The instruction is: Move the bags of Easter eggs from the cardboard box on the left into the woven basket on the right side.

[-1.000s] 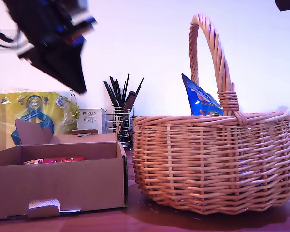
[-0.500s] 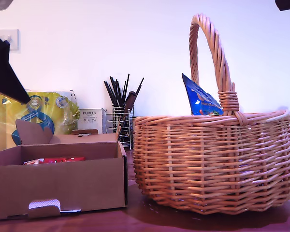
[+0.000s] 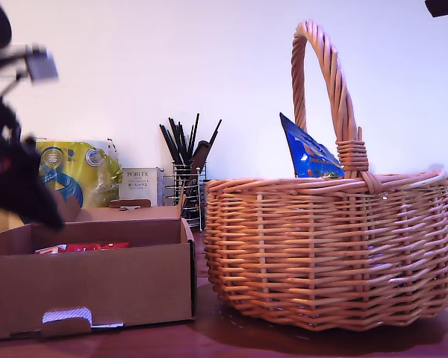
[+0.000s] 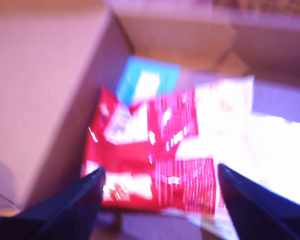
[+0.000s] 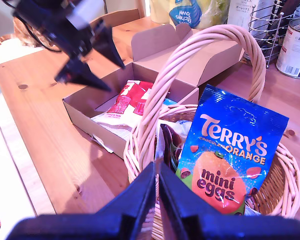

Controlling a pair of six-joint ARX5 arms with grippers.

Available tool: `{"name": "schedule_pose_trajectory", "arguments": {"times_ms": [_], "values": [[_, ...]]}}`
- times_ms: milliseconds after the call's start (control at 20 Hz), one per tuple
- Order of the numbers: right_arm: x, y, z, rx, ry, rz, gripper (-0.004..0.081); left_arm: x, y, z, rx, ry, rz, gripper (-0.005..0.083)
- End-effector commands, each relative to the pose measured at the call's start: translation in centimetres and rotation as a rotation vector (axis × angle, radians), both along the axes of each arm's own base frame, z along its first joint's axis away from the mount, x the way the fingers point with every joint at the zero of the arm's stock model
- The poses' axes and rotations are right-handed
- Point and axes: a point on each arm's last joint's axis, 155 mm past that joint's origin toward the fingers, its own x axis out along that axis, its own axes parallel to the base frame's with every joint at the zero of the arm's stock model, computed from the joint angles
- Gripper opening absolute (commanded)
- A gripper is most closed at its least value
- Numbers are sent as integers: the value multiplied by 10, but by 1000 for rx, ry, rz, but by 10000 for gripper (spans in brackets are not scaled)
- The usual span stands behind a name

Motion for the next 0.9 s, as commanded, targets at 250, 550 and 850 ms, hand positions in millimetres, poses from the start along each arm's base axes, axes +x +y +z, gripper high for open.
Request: {"name": "schedule_pose_trajectory", "arguments": {"times_ms": [250,550,850], "values": [[-1,1,4,5,-8,5,-12,26,2,-17,2,138,67,720],[-1,1,4,5,-8,5,-12,41,8,-37,66,286,127,720],[-1,1,4,5,-9,5,-12,25,12,-72,104,441,168,720]]}}
